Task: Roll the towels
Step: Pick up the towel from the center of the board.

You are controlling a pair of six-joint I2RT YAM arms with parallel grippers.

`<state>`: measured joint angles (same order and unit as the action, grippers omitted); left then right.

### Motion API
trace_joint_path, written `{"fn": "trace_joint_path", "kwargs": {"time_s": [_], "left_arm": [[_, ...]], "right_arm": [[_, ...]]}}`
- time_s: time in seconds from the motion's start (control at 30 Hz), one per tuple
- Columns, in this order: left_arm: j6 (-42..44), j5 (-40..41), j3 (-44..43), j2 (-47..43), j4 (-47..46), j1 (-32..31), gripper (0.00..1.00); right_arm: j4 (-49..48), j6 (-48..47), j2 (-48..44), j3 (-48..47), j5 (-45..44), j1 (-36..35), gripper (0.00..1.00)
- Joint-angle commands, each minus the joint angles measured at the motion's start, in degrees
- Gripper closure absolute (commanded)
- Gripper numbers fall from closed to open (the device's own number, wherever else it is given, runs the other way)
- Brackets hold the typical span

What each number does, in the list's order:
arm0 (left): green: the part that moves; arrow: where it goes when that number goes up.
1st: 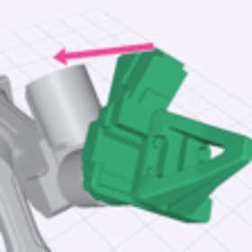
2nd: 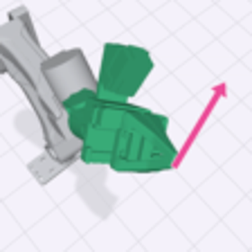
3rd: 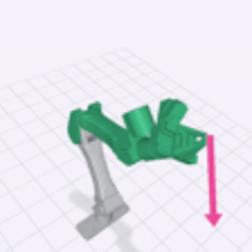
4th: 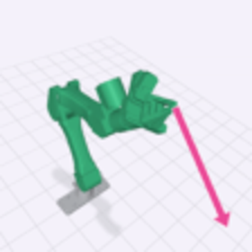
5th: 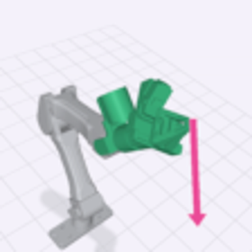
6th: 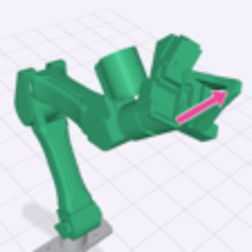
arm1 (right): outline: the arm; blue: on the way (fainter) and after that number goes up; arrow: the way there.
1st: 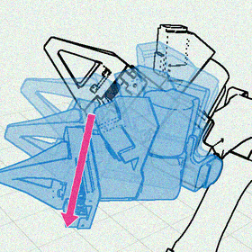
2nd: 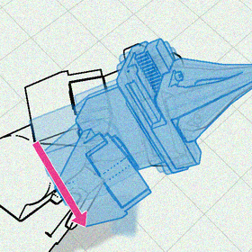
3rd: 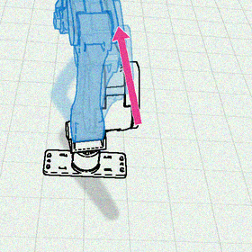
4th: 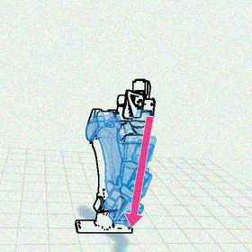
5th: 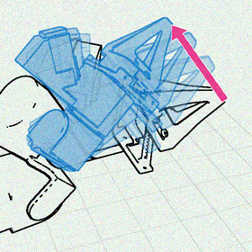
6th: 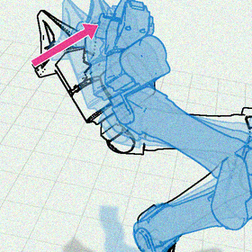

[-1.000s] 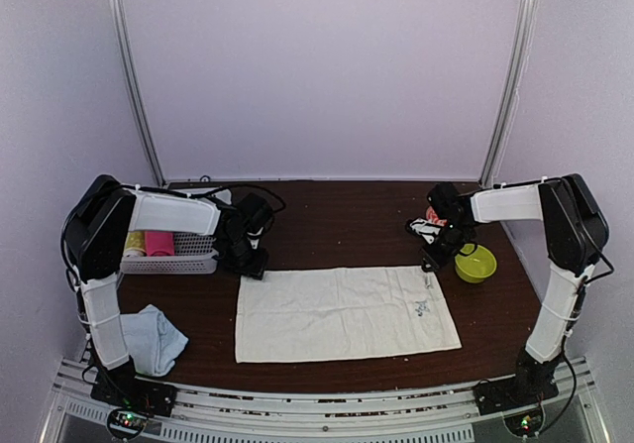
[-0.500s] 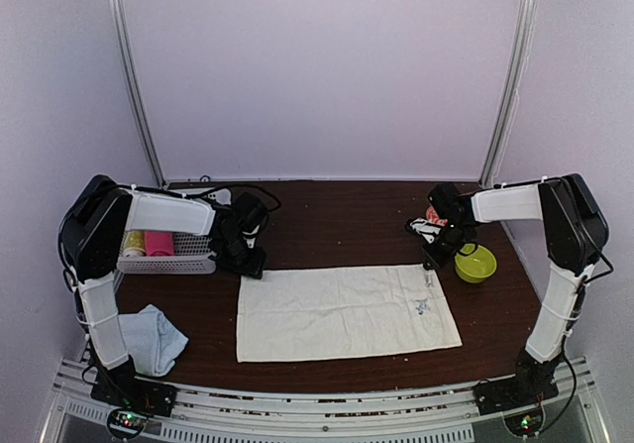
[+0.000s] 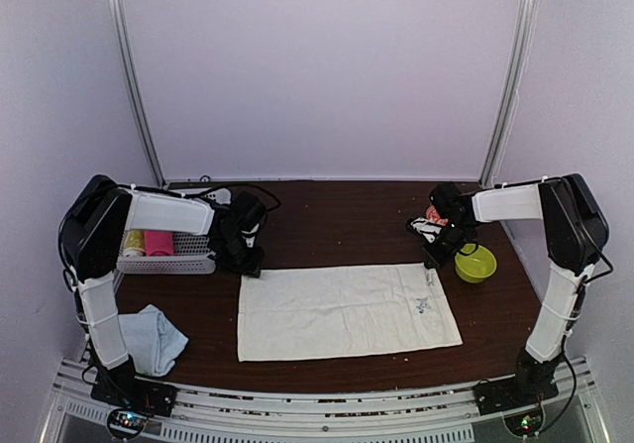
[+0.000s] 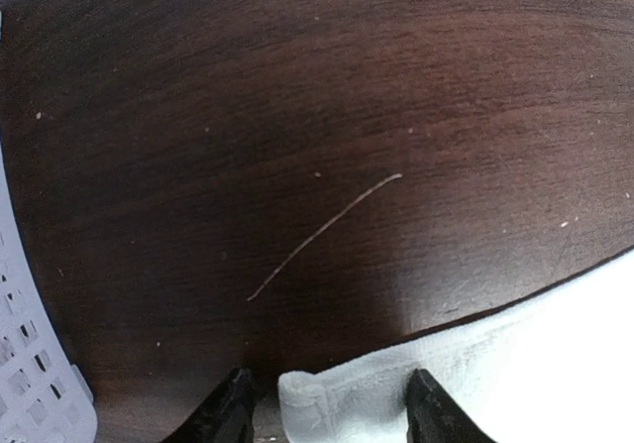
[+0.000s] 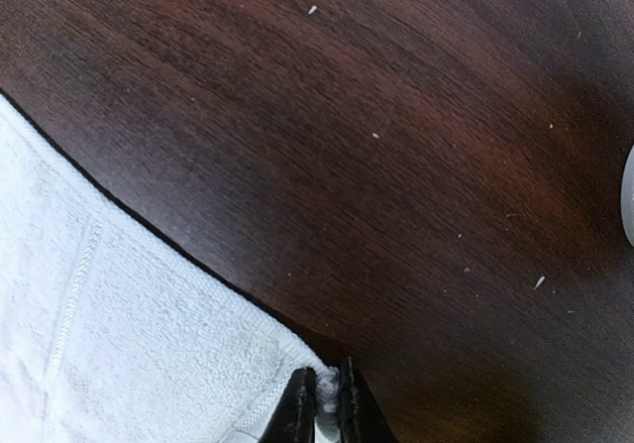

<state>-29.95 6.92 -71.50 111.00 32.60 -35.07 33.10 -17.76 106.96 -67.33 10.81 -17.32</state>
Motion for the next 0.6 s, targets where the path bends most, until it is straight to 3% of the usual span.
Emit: {"fn": "trace_joint_path", "kwargs": {"time_s": [0.0, 0.13, 0.57], "left_arm": [[0.3, 1.5, -0.8, -1.0, 0.3, 0.7, 0.41], [0.3, 1.0, -0.3, -1.7, 0.1, 1.0, 0.40], [0.6, -4.1, 0.2, -0.8, -3.6, 1.5, 0.70]], "right_arm": [[-0.8, -0.2, 0.4, -0.1, 0.4, 0.5, 0.93], [-0.9, 0.0, 0.4, -0.1, 0.3, 0.5, 0.93], [-1.3, -0.1, 0.1, -0.2, -2.1, 1.3, 0.93]]}}
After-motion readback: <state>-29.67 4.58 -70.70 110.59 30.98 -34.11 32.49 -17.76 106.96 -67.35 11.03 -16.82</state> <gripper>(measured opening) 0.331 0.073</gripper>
